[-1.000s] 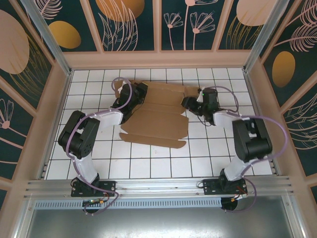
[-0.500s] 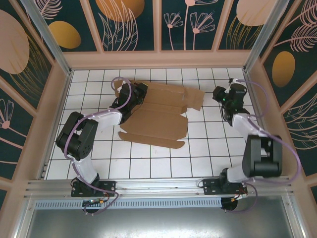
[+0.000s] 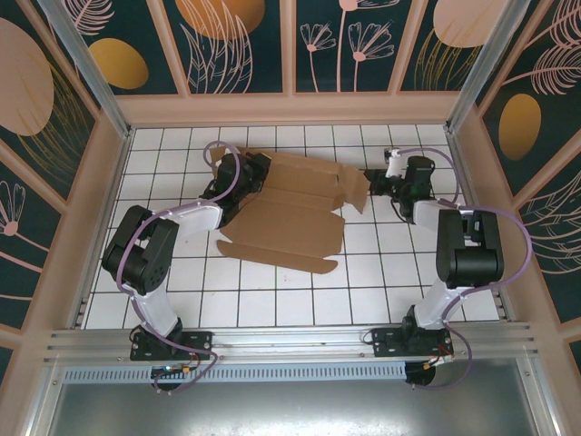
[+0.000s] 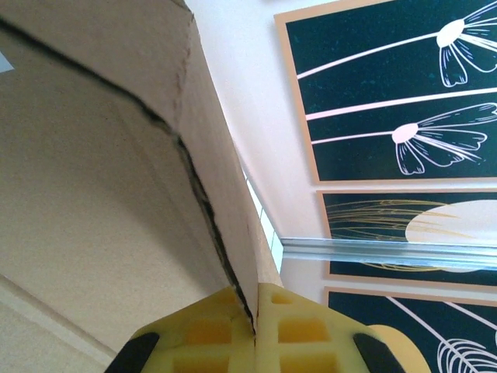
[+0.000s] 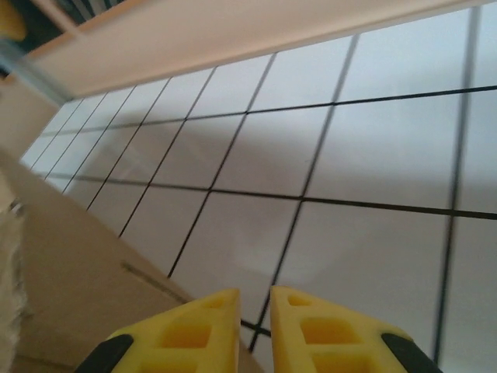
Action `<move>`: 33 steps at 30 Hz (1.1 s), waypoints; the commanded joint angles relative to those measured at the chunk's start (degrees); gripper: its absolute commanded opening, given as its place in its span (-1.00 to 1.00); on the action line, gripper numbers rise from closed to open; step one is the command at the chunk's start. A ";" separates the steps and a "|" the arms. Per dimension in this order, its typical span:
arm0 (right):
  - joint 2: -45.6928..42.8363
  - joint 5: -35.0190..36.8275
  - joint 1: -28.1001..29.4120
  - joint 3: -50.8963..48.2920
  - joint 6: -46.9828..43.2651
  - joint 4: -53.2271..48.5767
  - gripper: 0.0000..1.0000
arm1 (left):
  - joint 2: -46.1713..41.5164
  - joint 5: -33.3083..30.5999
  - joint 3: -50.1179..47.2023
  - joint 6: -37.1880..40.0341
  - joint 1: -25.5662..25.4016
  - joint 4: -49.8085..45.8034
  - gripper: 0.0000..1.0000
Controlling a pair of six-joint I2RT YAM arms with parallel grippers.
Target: Fold the paper box
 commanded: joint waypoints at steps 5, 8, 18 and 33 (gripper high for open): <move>-3.52 -1.85 6.90 -2.07 -6.10 -1.87 -0.58 | -0.85 1.04 -0.79 0.83 0.99 -0.12 -1.00; -3.91 1.23 8.92 -1.74 -7.45 -5.29 -0.50 | 0.43 2.19 0.29 0.39 1.46 -0.45 -1.00; -5.95 6.26 9.77 -1.76 -9.45 -8.71 -0.14 | 4.77 5.82 5.71 -0.69 2.19 -1.81 -1.00; -6.99 0.04 11.65 -1.33 -15.74 -9.92 -0.39 | 5.42 6.92 5.77 0.27 2.31 -2.18 -1.00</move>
